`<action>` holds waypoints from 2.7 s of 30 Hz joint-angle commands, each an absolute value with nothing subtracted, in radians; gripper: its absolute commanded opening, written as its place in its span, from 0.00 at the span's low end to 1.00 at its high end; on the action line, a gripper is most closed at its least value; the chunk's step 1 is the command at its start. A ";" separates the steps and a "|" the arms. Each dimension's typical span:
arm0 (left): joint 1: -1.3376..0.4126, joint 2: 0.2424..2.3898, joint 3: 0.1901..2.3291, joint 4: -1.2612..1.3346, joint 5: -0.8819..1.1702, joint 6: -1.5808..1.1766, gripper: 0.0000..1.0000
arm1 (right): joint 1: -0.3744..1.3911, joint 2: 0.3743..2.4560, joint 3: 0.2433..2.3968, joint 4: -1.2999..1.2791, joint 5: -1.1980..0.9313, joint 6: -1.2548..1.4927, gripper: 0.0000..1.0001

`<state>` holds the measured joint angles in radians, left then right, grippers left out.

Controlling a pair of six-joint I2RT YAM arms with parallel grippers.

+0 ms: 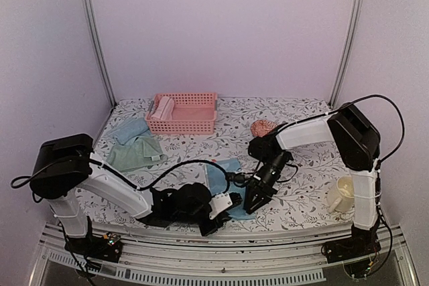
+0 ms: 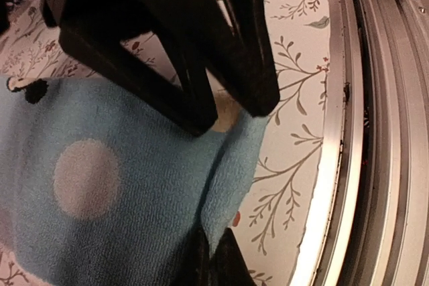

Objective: Roll the towels
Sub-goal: Roll the towel at the center of the board.

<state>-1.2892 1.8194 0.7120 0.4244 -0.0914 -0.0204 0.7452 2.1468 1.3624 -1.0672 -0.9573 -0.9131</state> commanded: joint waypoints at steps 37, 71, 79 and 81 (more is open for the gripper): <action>-0.919 2.109 0.899 0.277 0.791 -0.825 0.00 | 0.984 1.685 0.920 -0.335 -0.319 -0.846 0.25; -0.903 1.650 0.680 0.234 0.388 -0.626 0.19 | 0.989 1.865 0.947 -0.580 -0.507 -0.925 0.04; -1.225 1.283 0.421 0.291 -0.209 -0.335 0.19 | 0.859 2.158 1.195 -0.902 -0.809 -0.974 0.04; -1.308 1.283 0.422 0.278 -0.296 -0.256 0.19 | 0.833 2.226 1.260 -0.977 -0.861 -0.999 0.04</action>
<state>-1.1515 1.3113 0.4526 0.2951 0.0525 -0.4835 0.8677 2.0441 1.2129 -0.6758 -0.7788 -0.9428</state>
